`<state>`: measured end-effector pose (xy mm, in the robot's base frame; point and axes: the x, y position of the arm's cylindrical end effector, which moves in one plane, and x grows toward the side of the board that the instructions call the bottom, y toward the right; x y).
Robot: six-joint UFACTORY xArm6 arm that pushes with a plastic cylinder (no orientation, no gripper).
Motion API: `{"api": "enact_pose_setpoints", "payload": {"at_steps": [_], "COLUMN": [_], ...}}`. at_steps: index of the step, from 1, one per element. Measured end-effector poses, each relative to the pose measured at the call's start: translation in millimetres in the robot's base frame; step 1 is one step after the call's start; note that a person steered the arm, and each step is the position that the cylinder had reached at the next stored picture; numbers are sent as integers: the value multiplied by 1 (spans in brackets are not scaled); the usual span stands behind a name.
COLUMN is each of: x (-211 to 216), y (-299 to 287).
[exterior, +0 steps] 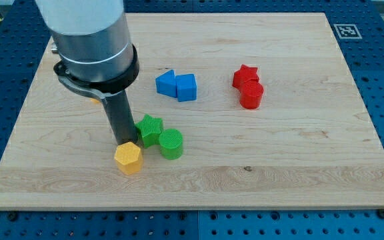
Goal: Separate the yellow hexagon from the green blocks
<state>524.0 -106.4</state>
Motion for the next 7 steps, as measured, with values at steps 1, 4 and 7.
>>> {"api": "enact_pose_setpoints", "payload": {"at_steps": [1, 4, 7], "x": [1, 15, 30], "y": [2, 23, 37]}}
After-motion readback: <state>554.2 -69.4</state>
